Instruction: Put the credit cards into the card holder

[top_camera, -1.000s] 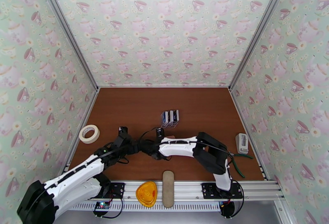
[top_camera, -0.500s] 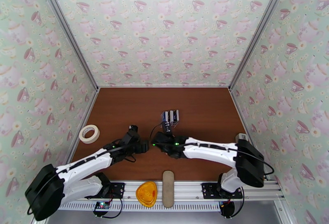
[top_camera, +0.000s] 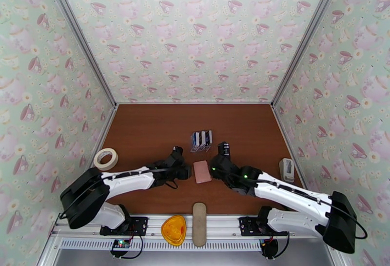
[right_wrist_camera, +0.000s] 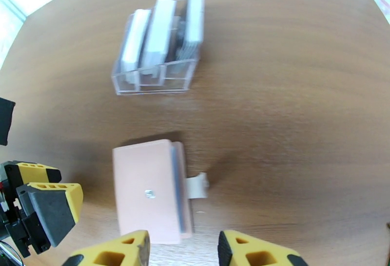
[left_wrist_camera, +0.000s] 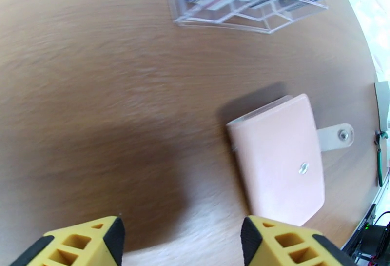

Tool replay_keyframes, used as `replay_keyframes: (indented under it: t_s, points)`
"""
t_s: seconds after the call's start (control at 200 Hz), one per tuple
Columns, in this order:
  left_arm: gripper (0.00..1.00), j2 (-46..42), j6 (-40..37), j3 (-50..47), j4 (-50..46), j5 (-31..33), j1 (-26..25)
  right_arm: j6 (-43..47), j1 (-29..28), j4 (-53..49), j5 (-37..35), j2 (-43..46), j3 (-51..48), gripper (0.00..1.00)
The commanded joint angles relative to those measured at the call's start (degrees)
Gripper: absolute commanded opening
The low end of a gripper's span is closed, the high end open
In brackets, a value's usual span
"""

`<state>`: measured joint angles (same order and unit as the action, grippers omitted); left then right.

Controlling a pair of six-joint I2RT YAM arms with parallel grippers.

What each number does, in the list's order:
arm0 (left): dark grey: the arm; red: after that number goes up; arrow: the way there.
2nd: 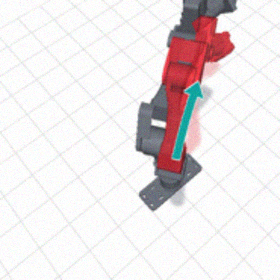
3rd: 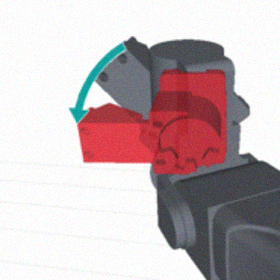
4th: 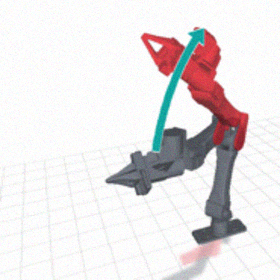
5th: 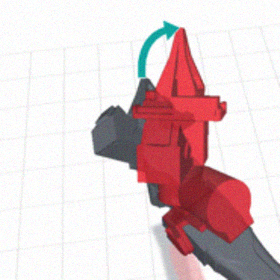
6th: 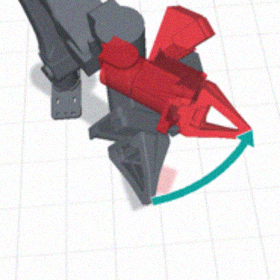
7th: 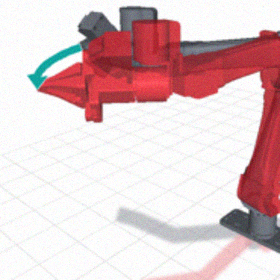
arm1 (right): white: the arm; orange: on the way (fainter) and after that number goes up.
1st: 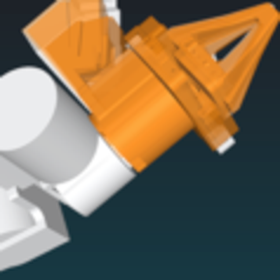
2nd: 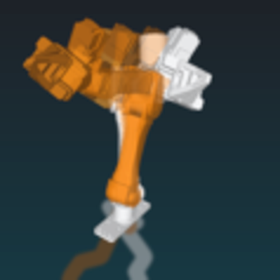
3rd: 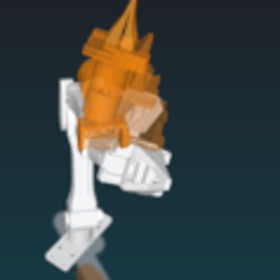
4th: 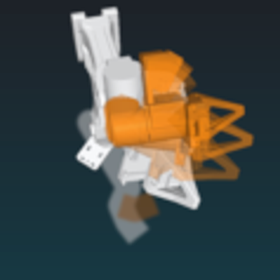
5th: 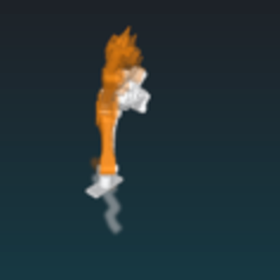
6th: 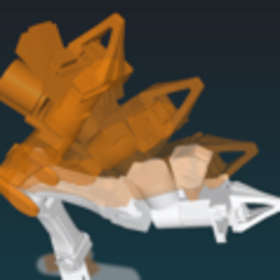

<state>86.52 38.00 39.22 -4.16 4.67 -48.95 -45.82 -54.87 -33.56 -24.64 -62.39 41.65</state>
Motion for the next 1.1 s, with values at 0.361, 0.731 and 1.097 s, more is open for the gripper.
replay_keyframes:
  t_s: [0.361, 0.731, 1.097]
  points:
    - [0.6, 12.4, -0.1, 8.4, 4.8, -6.1, -1.6, -1.7, 2.0, -2.0, 3.0, 4.7, -4.7, 0.41]
    - [0.58, 16.0, -0.7, 11.6, 5.4, -7.4, -1.9, -2.5, 2.1, -1.5, 3.0, 5.4, -5.9, 0.38]
    - [0.58, 16.6, -1.4, 12.6, 5.9, -8.7, -2.3, -3.0, 2.1, -0.1, 3.4, 4.4, -6.3, 0.36]
